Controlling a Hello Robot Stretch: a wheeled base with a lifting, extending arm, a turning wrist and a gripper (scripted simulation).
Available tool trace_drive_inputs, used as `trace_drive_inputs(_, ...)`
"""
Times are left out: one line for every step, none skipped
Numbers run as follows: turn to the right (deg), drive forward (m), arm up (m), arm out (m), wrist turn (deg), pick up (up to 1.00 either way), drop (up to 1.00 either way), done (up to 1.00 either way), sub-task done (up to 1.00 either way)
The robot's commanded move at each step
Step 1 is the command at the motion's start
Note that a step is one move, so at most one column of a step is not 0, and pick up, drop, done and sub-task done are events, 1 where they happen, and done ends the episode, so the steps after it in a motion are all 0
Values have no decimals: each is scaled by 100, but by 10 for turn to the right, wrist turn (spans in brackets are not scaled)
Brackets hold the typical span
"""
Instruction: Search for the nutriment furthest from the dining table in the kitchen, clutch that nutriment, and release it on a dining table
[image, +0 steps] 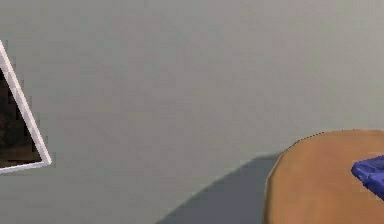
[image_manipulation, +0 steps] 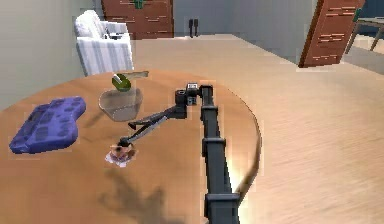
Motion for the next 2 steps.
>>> trace_drive_inputs(0, 0, 0, -8, 0, 0, 0, 0, 0)
trace_drive_inputs(0, 0, 0, 0, 0, 0, 0, 100, 0)
